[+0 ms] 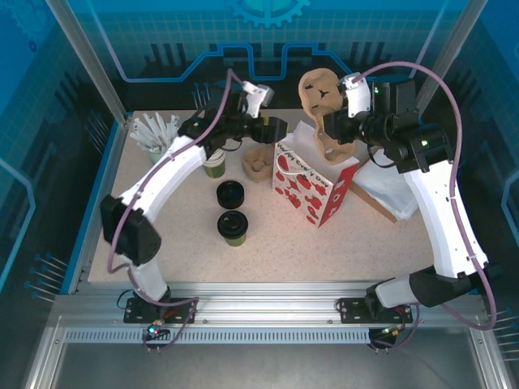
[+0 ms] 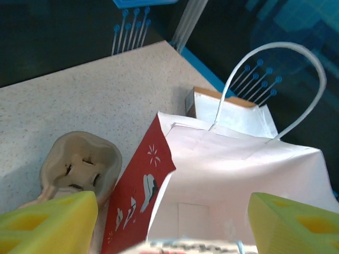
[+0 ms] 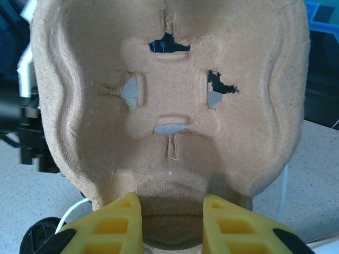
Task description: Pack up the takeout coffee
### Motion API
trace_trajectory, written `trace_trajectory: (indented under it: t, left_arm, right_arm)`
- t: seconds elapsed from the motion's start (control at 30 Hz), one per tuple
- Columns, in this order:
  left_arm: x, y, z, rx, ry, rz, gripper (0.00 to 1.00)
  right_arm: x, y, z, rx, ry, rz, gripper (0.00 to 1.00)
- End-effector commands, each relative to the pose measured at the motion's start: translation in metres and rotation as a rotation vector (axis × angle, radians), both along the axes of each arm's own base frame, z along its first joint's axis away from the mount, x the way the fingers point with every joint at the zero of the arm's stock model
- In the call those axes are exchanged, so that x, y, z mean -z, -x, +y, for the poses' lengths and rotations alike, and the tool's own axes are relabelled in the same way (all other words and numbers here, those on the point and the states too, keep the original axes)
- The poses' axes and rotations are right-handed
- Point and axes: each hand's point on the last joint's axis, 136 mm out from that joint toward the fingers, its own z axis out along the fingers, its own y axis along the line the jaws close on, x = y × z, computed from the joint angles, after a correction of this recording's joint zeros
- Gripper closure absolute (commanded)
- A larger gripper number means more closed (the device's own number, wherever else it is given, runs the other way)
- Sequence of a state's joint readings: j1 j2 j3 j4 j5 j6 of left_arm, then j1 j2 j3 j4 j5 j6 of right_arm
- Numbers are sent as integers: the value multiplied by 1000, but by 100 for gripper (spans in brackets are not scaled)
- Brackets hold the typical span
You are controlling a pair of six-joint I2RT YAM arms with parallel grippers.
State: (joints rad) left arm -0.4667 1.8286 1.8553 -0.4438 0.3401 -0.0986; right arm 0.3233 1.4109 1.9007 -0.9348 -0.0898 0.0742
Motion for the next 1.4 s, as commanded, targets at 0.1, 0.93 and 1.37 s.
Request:
trace_trajectory:
  t: [0.1, 0.93, 1.37]
  left_arm:
    - [30, -7, -28, 146, -105, 84, 29]
    - [47, -20, -40, 165, -131, 125, 90]
    - [41, -19, -34, 178, -105, 139, 100]
  right_arm:
    - [5, 0, -8, -5, -1, 10, 76]
    - [27, -12, 9, -130, 14, -17, 78]
    - [58, -21, 19, -225, 44, -17, 79]
